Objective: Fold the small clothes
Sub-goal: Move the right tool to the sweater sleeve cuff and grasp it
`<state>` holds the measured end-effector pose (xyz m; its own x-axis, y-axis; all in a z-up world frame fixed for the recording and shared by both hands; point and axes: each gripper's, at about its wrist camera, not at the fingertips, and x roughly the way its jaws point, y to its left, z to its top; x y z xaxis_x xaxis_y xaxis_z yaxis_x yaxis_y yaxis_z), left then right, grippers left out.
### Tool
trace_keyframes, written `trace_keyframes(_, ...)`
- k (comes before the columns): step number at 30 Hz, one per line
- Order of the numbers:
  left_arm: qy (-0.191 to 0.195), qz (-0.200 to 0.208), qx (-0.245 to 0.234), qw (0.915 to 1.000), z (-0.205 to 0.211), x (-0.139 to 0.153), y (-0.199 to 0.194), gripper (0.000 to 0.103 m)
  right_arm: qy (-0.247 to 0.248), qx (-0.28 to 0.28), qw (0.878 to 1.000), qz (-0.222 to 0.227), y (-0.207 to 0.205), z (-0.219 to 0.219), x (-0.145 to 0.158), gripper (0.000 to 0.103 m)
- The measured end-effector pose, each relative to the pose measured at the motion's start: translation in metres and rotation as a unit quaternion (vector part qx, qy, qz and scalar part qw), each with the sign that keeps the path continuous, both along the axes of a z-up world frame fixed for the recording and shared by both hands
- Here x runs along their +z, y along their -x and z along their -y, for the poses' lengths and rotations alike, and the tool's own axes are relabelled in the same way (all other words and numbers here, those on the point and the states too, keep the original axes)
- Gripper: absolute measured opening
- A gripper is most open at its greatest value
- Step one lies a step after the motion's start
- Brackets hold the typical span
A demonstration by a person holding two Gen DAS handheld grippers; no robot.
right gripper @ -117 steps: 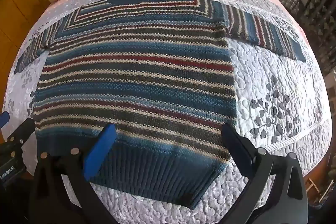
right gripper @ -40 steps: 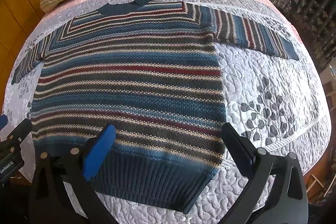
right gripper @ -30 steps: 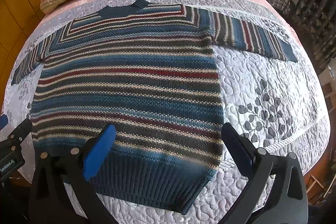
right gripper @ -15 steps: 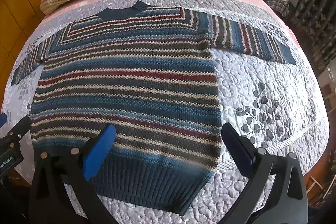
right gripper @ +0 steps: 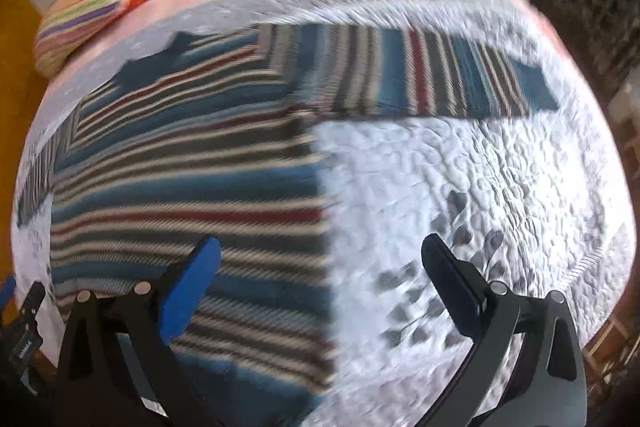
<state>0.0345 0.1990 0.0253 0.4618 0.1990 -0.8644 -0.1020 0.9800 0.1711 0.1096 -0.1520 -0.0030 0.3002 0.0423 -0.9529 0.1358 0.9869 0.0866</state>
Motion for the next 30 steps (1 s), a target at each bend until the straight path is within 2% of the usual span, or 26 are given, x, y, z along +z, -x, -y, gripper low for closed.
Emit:
trace_keyframes(2, 0.0, 0.012, 0.003, 0.9999, 0.008, -0.001, -0.02, 0.099, -0.011, -0.043, 0.999, -0.016, -0.022, 0.047, -0.014, 0.1)
trace_keyframes(5, 0.007, 0.022, 0.01, 0.9997, 0.019, -0.005, -0.049, 0.099, -0.002, -0.078, 0.997, -0.022, -0.045, 0.098, -0.026, 0.1)
trace_keyframes(8, 0.032, 0.026, 0.014, 0.999, 0.034, -0.01, -0.077, 0.099, 0.006, -0.101, 0.995, -0.02, -0.065, 0.149, -0.036, 0.1)
trace_keyframes(10, 0.057, 0.018, 0.008, 0.9982, 0.046, -0.016, -0.098, 0.099, -0.011, -0.122, 0.992, -0.024, -0.078, 0.186, -0.044, 0.099)
trace_keyframes(15, 0.097, 0.009, 0.012, 0.9952, 0.076, -0.03, -0.142, 0.099, -0.049, -0.151, 0.987, -0.016, -0.1, 0.236, -0.057, 0.099)
trace_keyframes(22, 0.075, 0.005, -0.009, 0.9971, 0.12, -0.045, -0.174, 0.099, -0.07, -0.184, 0.98, -0.027, -0.116, 0.271, -0.086, 0.098)
trace_keyframes(24, 0.072, 0.008, -0.014, 0.9973, 0.127, -0.047, -0.178, 0.099, -0.084, -0.185, 0.979, -0.028, -0.123, 0.272, -0.092, 0.091)
trace_keyframes(25, 0.07, 0.008, -0.016, 0.9974, 0.131, -0.049, -0.18, 0.099, -0.091, -0.185, 0.978, -0.029, -0.128, 0.273, -0.095, 0.076)
trace_keyframes(28, 0.075, 0.001, -0.016, 0.997, 0.137, -0.055, -0.182, 0.099, -0.096, -0.193, 0.976, -0.028, -0.133, 0.275, -0.098, 0.063)
trace_keyframes(29, 0.076, 0.0, -0.016, 0.997, 0.138, -0.057, -0.182, 0.099, -0.089, -0.193, 0.977, -0.025, -0.135, 0.275, -0.098, 0.055)
trace_keyframes(30, 0.076, -0.002, -0.017, 0.997, 0.138, -0.059, -0.183, 0.099, -0.084, -0.194, 0.977, -0.023, -0.136, 0.275, -0.097, 0.043)
